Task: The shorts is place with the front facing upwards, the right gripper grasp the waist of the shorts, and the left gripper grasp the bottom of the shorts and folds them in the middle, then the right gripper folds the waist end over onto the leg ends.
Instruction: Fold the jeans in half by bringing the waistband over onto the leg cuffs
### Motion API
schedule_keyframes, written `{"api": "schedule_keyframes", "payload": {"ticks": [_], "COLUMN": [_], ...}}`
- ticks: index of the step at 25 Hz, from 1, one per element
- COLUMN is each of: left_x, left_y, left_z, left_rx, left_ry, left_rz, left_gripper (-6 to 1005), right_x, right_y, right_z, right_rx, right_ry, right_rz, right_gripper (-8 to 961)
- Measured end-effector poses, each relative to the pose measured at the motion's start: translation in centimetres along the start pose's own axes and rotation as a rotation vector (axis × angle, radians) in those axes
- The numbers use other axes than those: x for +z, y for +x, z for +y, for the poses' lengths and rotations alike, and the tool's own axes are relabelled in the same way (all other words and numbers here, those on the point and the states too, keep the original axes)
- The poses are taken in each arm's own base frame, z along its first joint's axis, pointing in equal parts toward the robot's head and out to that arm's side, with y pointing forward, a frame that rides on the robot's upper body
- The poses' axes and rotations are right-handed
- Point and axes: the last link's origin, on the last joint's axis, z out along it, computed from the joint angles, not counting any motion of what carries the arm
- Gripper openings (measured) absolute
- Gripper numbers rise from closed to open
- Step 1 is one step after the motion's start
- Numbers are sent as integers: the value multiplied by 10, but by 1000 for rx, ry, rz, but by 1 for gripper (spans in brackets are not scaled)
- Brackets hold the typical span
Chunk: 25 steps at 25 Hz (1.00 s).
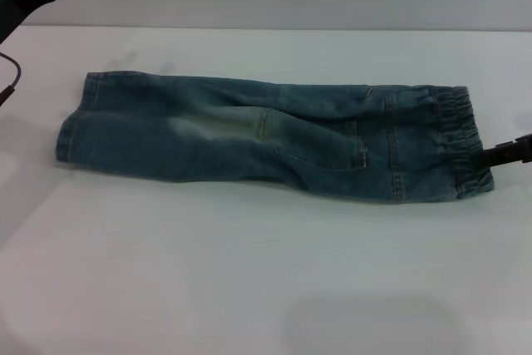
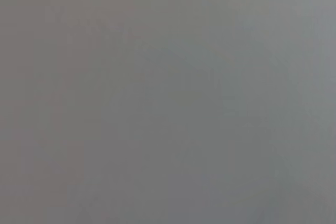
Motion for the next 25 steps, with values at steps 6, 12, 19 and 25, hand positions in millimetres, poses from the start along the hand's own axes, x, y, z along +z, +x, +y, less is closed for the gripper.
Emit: {"api": "schedule_keyframes", "payload": {"ticks": [6, 12, 19, 25], "left_x": [-2, -5, -6, -7], "left_y": [0, 0, -2, -4], "left_z": [-1, -1, -1, -2], "left_rx": [-6, -10, -14, -22], "left_ry": [2, 4, 7, 14], "left_rz": [3, 9, 6, 2], "left_gripper": [840, 840, 840, 840], "right_x": [9, 17, 25, 31], "right_y": [1, -1, -3, -5], "right_z": [-2, -1, 6, 9], "right_rx": [-11, -18, -42, -57], "right_ry": [54, 76, 67, 74], "right_rz": [16, -6, 3, -2], "right_gripper": [577, 576, 576, 575]}}
